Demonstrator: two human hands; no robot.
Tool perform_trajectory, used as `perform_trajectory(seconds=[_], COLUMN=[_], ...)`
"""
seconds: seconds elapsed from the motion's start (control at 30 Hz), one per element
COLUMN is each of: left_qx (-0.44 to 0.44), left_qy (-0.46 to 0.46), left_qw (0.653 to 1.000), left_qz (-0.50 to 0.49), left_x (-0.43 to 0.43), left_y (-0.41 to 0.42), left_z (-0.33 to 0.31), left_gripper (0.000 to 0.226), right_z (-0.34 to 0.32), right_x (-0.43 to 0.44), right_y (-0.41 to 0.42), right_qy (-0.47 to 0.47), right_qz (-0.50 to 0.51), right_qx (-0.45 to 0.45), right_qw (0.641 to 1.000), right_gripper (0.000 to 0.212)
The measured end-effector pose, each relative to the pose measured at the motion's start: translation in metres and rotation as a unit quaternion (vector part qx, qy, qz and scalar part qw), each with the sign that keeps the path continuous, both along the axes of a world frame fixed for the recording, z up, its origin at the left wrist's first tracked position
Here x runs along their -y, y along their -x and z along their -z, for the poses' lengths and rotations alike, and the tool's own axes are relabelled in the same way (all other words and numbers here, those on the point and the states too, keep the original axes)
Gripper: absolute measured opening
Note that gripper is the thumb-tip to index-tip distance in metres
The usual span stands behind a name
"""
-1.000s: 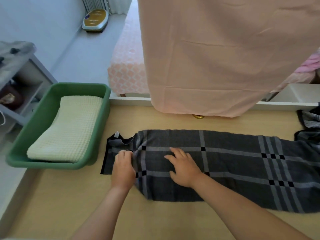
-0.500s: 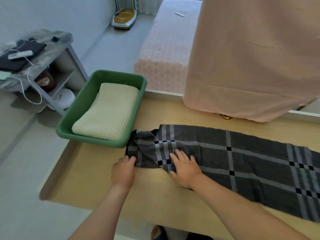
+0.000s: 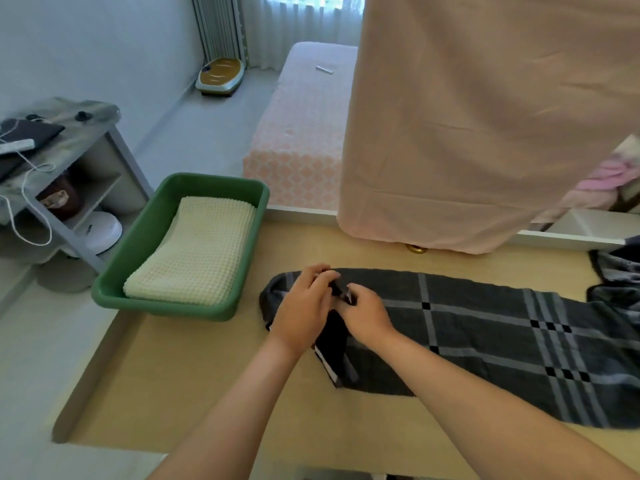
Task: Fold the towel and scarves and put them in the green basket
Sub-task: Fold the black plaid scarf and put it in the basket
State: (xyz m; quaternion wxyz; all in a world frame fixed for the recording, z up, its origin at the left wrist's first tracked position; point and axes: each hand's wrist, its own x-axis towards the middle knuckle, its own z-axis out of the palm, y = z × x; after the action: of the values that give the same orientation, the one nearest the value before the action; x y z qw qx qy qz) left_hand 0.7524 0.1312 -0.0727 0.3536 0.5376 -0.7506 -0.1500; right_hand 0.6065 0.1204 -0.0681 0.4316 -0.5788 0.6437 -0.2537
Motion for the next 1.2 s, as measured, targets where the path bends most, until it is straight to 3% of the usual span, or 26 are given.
perform_trajectory(seconds=[0.1,0.3,0.37,0.47,0.57,0.63,0.8,0.9,1.0,1.07,1.17,1.2], left_qx=[-0.001,0.055,0.102,0.205,0.315,0.364,0.330,0.291,0.294,0.367,0.455,0.442], left_qy=[-0.039,-0.089,-0.142,-0.245,-0.284,-0.271,-0.282,-0.312,-0.337,-0.383,-0.452,-0.462], left_qw=[0.999,0.993,0.980,0.935,0.887,0.872,0.886,0.893,0.888,0.841,0.752,0.754], left_qz=[-0.001,0.053,0.096,0.151,0.183,0.185,0.161,0.144,0.108,0.109,0.149,0.149], left_x=[0.010,0.006,0.001,-0.008,-0.018,-0.022,-0.023,-0.020,-0.017,-0.016,-0.016,-0.017], left_y=[0.028,0.090,0.111,0.138,0.156,0.165,0.184,0.187,0.182,0.174,0.163,0.160], left_z=[-0.005,0.020,0.035,0.055,0.073,0.083,0.090,0.088,0.084,0.078,0.071,0.071], left_gripper=[0.036,0.017,0.016,0.037,0.060,0.062,0.034,0.031,0.027,0.028,0.033,0.033], right_z=[-0.007,0.001,0.011,0.026,0.041,0.048,0.068,0.077,0.079,0.081,0.077,0.074], right_x=[0.008,0.005,-0.003,-0.019,-0.035,-0.043,-0.047,-0.041,-0.034,-0.031,-0.027,-0.026], right_y=[0.049,0.158,0.193,0.238,0.270,0.284,0.297,0.296,0.296,0.296,0.294,0.293], right_qy=[0.002,-0.028,-0.053,-0.118,-0.187,-0.189,-0.078,-0.061,-0.067,-0.080,-0.122,-0.124], right_qz=[0.095,0.299,0.349,0.365,0.292,0.210,0.034,-0.038,-0.083,-0.116,-0.128,-0.141], right_qx=[0.008,0.007,-0.021,-0.067,-0.151,-0.236,-0.358,-0.351,-0.402,-0.418,-0.365,-0.371], right_qw=[0.995,0.954,0.935,0.921,0.926,0.930,0.930,0.934,0.909,0.898,0.914,0.909], right_gripper=[0.014,0.021,0.024,0.020,0.030,0.037,0.073,0.072,0.064,0.049,0.041,0.039])
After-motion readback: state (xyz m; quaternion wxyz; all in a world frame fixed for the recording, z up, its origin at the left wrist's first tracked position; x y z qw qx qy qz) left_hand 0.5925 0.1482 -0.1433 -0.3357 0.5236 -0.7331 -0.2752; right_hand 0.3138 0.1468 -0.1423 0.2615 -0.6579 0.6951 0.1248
